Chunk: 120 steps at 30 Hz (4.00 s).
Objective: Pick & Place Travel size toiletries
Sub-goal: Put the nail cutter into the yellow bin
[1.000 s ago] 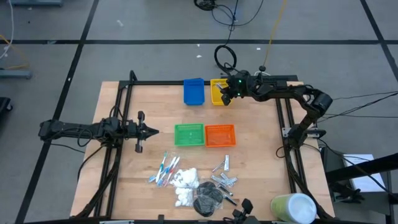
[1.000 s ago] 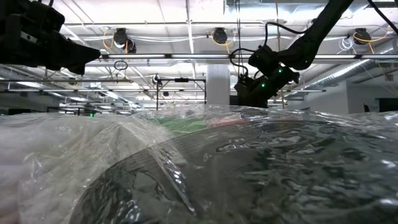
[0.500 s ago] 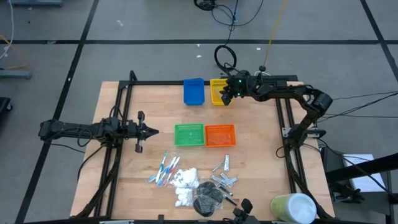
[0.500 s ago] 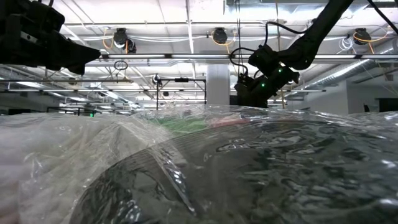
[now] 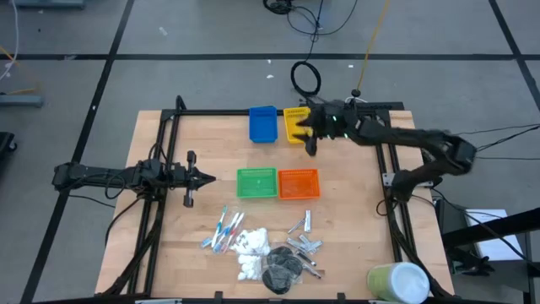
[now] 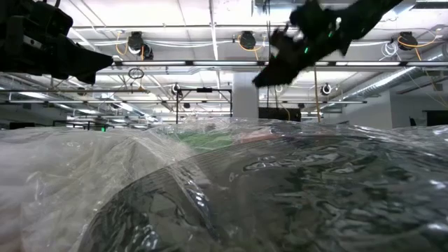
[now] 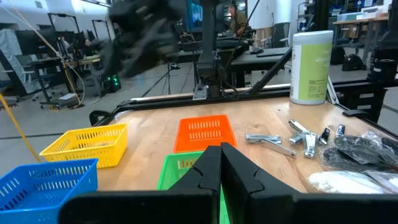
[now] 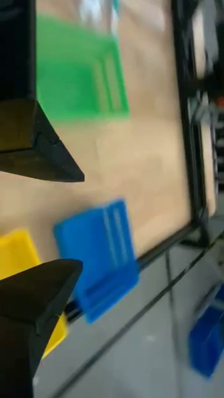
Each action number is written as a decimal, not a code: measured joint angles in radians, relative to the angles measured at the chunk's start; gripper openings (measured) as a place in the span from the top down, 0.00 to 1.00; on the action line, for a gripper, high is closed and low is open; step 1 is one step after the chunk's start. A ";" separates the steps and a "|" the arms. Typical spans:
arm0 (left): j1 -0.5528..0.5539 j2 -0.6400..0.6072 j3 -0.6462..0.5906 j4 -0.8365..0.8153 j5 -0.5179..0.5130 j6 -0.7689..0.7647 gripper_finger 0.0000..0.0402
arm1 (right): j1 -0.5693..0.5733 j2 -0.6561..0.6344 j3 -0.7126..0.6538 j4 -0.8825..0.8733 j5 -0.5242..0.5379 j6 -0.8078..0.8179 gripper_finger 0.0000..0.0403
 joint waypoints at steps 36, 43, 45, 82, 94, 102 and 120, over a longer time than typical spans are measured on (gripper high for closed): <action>0.000 0.000 0.000 0.000 0.000 0.000 0.99 | 1.109 0.105 -0.266 -0.024 0.409 0.480 0.40; 0.000 0.000 0.000 0.000 0.000 0.000 0.99 | 1.117 0.183 -0.265 -0.009 0.394 0.504 0.32; 0.000 0.000 0.000 0.000 0.000 0.000 0.99 | 1.116 0.190 -0.266 -0.009 0.398 0.503 0.33; 0.000 0.000 0.000 0.000 0.000 0.000 0.99 | 1.080 0.197 -0.265 0.048 0.400 0.408 0.63; 0.000 0.000 0.000 0.000 0.000 0.000 0.99 | 1.080 0.197 -0.265 0.028 0.400 0.395 0.65; 0.000 0.000 0.000 0.000 0.000 0.000 0.99 | 1.080 0.197 -0.265 0.018 0.399 0.395 0.74; 0.000 0.000 0.000 0.000 0.000 0.000 0.99 | 1.080 0.191 -0.265 0.073 0.399 0.389 0.88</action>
